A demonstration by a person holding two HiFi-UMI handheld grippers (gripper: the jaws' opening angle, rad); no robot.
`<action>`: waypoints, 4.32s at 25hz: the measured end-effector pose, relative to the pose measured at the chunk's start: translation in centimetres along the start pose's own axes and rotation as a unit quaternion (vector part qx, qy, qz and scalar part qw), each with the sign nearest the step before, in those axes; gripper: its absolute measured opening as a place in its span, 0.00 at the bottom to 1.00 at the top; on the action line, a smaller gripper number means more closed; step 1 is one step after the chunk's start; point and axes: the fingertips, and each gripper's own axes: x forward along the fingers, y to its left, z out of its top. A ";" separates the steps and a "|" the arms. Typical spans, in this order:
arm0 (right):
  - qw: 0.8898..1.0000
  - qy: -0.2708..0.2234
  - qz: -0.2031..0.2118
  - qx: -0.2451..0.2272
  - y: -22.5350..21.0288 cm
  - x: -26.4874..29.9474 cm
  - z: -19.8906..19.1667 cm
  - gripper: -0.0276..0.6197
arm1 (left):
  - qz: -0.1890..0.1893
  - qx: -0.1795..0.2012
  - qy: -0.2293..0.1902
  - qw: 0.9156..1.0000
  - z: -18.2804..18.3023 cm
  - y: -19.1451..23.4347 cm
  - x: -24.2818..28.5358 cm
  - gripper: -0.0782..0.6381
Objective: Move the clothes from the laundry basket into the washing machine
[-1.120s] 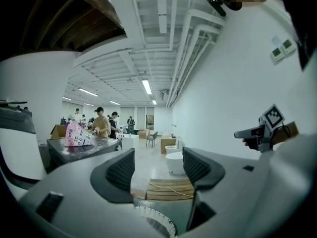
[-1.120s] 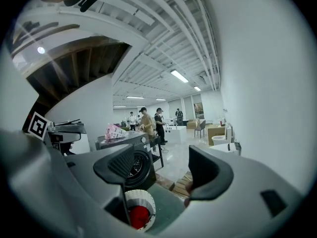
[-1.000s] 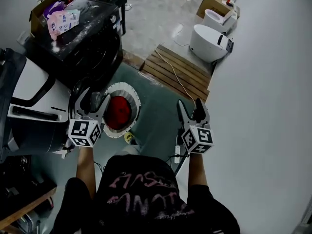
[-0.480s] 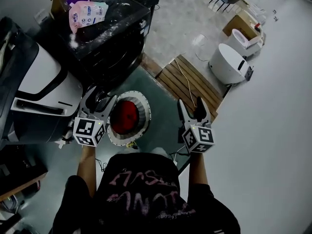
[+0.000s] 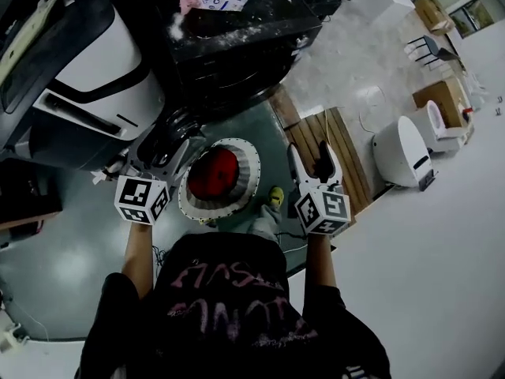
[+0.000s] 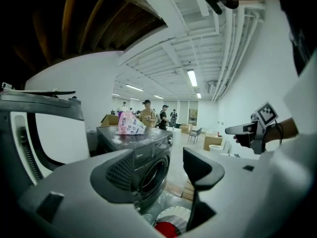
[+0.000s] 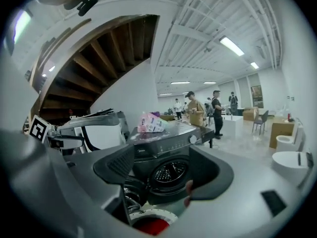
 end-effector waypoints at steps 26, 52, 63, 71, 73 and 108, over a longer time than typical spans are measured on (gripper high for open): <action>0.938 0.084 0.328 -0.077 3.9 14.4 -0.4 0.58 | 0.276 -0.069 0.052 0.957 -4.5 -1.5 -7.7 0.54; 0.903 0.190 0.361 -0.133 7.3 12.6 -11.3 0.58 | 0.292 -0.151 0.098 0.939 -15.6 -3.6 -9.8 0.54; 0.904 0.256 0.323 -0.116 6.6 12.7 -21.1 0.57 | 0.301 -0.238 0.114 0.916 -25.5 -5.6 -7.1 0.54; 0.893 0.286 0.321 -0.135 5.6 15.1 -30.6 0.56 | 0.319 -0.291 0.132 0.892 -35.7 -5.1 -5.0 0.54; 0.891 0.296 0.319 -0.130 5.3 15.8 -33.1 0.55 | 0.323 -0.299 0.138 0.887 -38.3 -5.1 -4.3 0.54; 0.856 0.448 0.246 -0.077 4.5 25.0 -69.0 0.55 | 0.409 -0.412 0.201 0.789 -72.3 1.0 5.0 0.54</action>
